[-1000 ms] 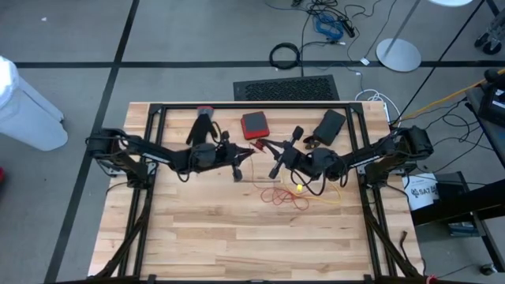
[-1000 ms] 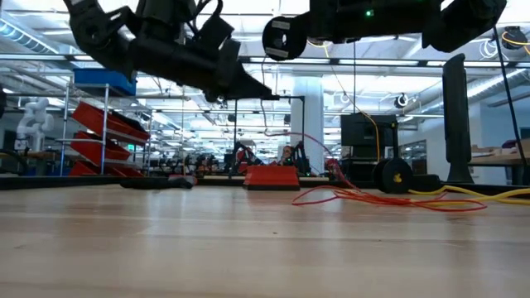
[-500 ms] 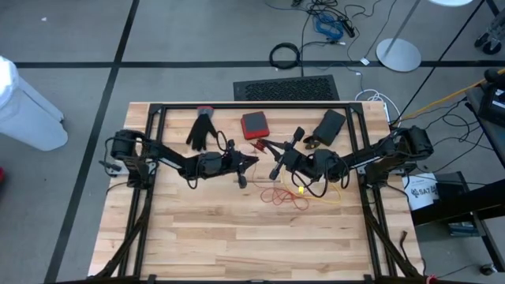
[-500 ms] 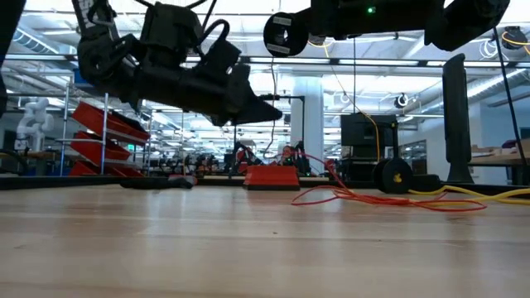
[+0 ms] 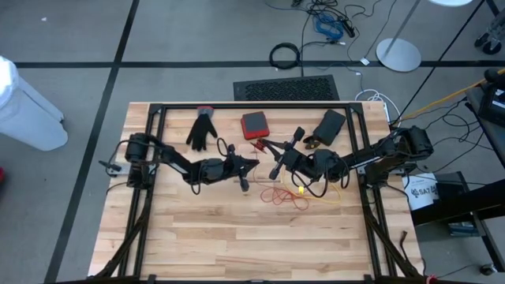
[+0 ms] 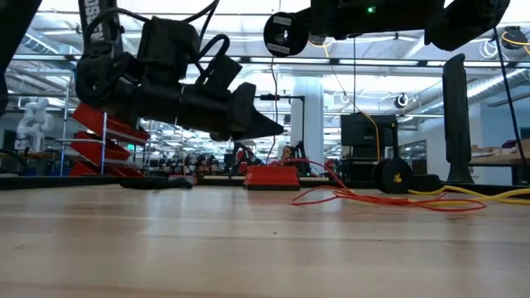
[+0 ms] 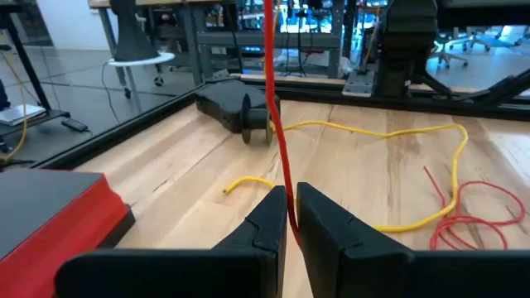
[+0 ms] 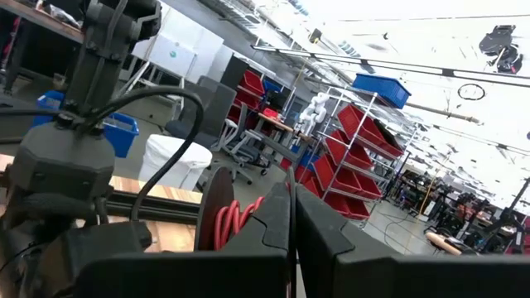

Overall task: Coil cords
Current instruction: Coil the red wire onto the spool

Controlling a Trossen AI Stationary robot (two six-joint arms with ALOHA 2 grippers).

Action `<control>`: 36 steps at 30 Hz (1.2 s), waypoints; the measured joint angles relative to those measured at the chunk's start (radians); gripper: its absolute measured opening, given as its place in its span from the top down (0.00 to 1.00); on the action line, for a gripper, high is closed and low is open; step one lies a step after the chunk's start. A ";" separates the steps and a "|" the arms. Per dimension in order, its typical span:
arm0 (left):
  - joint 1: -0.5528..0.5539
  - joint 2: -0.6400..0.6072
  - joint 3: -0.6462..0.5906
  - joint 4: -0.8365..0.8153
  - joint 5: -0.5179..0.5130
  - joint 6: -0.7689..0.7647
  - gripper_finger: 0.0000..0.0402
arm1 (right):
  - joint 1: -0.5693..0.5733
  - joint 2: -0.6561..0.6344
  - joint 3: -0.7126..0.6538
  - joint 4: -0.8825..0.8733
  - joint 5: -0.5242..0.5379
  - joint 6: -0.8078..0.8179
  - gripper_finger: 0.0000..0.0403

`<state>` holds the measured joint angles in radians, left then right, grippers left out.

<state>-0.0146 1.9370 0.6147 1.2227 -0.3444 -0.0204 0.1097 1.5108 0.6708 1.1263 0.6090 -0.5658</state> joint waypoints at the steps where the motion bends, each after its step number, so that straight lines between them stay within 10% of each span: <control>1: -0.001 0.010 0.000 0.014 -0.002 0.000 0.91 | 0.000 0.000 0.000 0.000 0.000 0.000 1.00; 19: -0.014 0.065 0.014 0.065 -0.006 -0.027 0.99 | -0.002 0.000 0.000 -0.018 0.021 0.069 1.00; 36: -0.020 0.065 0.198 -0.235 -0.006 -0.042 1.00 | -0.059 0.025 0.000 -0.070 0.072 0.184 1.00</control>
<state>-0.0341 2.0018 0.8128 0.9881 -0.3500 -0.0627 0.0509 1.5362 0.6704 1.0559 0.6810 -0.3817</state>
